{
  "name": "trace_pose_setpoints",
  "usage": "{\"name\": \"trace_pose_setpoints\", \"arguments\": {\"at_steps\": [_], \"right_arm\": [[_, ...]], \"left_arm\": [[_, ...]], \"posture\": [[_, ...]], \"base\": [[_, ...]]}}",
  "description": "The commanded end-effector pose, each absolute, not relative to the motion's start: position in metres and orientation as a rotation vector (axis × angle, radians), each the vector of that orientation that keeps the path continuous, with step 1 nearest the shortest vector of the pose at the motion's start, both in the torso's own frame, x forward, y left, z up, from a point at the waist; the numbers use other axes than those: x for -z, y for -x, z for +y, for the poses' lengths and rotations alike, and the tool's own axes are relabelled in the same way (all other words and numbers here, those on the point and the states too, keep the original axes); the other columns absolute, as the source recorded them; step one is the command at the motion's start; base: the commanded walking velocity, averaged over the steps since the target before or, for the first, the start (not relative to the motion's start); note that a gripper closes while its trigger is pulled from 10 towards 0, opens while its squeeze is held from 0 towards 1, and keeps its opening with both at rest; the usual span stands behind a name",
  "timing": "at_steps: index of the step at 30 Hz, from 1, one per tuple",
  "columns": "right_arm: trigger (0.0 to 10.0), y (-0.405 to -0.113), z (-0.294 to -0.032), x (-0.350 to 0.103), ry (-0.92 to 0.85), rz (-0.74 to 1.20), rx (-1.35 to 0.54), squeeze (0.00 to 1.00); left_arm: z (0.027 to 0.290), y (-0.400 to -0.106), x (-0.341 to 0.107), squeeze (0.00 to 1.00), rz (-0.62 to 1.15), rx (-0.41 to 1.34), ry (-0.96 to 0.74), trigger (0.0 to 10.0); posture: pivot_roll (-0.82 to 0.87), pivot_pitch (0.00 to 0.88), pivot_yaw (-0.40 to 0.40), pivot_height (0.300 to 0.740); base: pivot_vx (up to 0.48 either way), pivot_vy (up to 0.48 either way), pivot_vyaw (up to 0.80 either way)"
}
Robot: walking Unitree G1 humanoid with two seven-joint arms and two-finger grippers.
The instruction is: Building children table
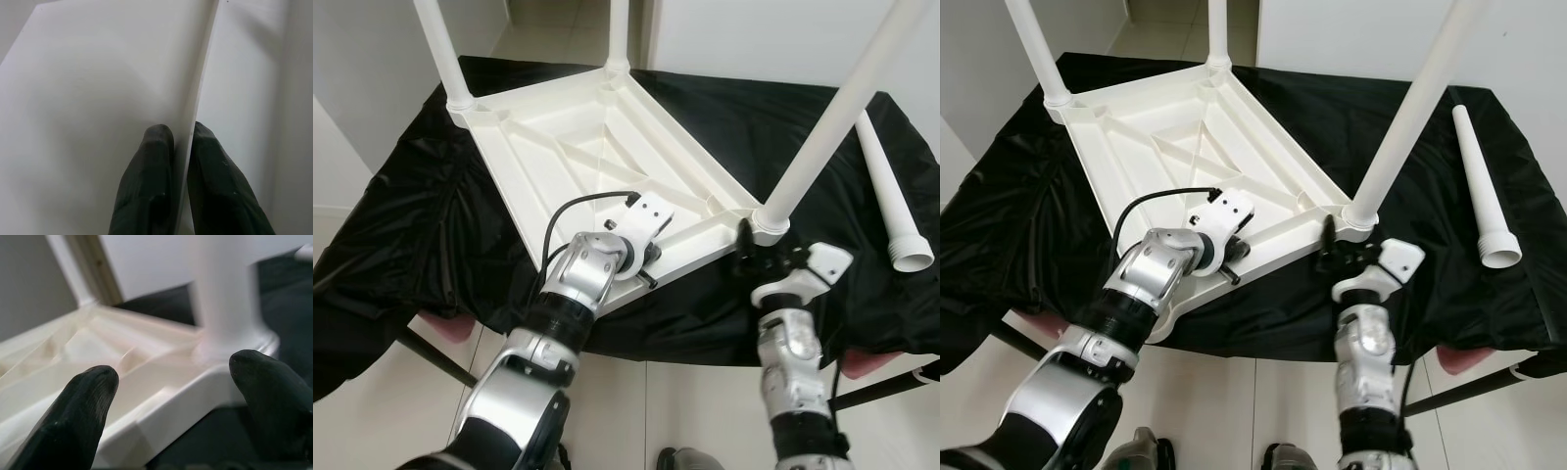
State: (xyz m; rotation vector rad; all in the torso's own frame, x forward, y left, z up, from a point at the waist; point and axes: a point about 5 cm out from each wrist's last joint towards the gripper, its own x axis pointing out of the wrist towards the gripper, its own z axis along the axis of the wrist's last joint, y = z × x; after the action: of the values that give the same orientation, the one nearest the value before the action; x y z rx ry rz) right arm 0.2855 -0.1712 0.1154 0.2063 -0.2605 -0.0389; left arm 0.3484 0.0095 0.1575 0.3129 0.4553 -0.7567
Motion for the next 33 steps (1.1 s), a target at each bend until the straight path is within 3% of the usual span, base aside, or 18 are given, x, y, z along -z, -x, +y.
{"name": "trace_pose_setpoints", "arguments": {"at_steps": [1, 4, 5, 6, 12, 13, 15, 16, 21, 22, 23, 33], "right_arm": [[10.0, -0.283, -0.168, -0.114, -0.204, -0.248, 0.037, 0.00], [10.0, -0.282, -0.166, -0.114, -0.204, -0.243, 0.039, 0.00], [10.0, -0.282, -0.166, -0.114, -0.204, -0.237, 0.043, 0.00], [10.0, -0.282, -0.166, -0.114, -0.204, -0.232, 0.046, 0.00], [10.0, -0.282, -0.164, -0.114, -0.202, -0.223, 0.049, 0.00], [10.0, -0.282, -0.164, -0.113, -0.199, -0.220, 0.047, 0.00], [10.0, -0.282, -0.164, -0.113, -0.199, -0.220, 0.047, 0.00], [10.0, -0.282, -0.163, -0.113, -0.199, -0.218, 0.047, 0.00], [10.0, -0.280, -0.160, -0.111, -0.197, -0.200, 0.047, 0.00], [10.0, -0.279, -0.160, -0.111, -0.197, -0.198, 0.045, 0.00], [10.0, -0.279, -0.159, -0.111, -0.195, -0.196, 0.043, 0.00], [10.0, -0.283, -0.158, -0.111, -0.176, -0.169, 0.044, 0.00]], "left_arm": [[0.007, -0.362, -0.181, 0.00, 0.303, 0.526, -0.327, 0.0], [0.001, -0.364, -0.185, 0.00, 0.291, 0.516, -0.317, 0.0], [-0.006, -0.367, -0.192, 0.00, 0.269, 0.503, -0.302, 1.8], [-0.013, -0.368, -0.197, 0.00, 0.254, 0.497, -0.293, 10.0], [-0.024, -0.368, -0.202, 0.00, 0.239, 0.516, -0.278, 10.0], [-0.026, -0.367, -0.202, 0.67, 0.238, 0.526, -0.270, 10.0], [-0.026, -0.367, -0.202, 0.67, 0.238, 0.526, -0.270, 10.0], [-0.027, -0.366, -0.202, 1.00, 0.237, 0.541, -0.266, 10.0], [-0.032, -0.363, -0.203, 1.00, 0.226, 0.588, -0.292, 10.0], [-0.034, -0.363, -0.204, 0.96, 0.219, 0.598, -0.297, 10.0], [-0.036, -0.362, -0.206, 0.00, 0.205, 0.616, -0.305, 10.0], [-0.031, -0.365, -0.222, 0.00, 0.074, 0.618, -0.337, 10.0]], "posture": [[-0.02, 0.074, 0.018, 0.740], [-0.02, 0.078, 0.020, 0.740], [-0.02, 0.083, 0.021, 0.740], [-0.02, 0.086, 0.023, 0.740], [-0.02, 0.089, 0.025, 0.740], [-0.02, 0.090, 0.026, 0.740], [-0.02, 0.090, 0.026, 0.740], [-0.02, 0.090, 0.026, 0.740], [-0.01, 0.093, 0.027, 0.740], [-0.01, 0.094, 0.026, 0.740], [-0.01, 0.092, 0.025, 0.740], [0.01, 0.088, 0.025, 0.740]], "base": [[0.000, 0.000, 0.00], [0.000, 0.000, 0.00], [0.000, 0.000, 0.00], [0.000, 0.000, 0.00], [0.000, 0.000, 0.00], [0.000, 0.000, 0.00], [0.000, 0.000, 0.00], [0.000, 0.000, 0.00], [0.000, 0.000, 0.00], [0.000, 0.000, 0.00], [0.000, 0.000, 0.00], [0.000, 0.000, 0.00]]}}
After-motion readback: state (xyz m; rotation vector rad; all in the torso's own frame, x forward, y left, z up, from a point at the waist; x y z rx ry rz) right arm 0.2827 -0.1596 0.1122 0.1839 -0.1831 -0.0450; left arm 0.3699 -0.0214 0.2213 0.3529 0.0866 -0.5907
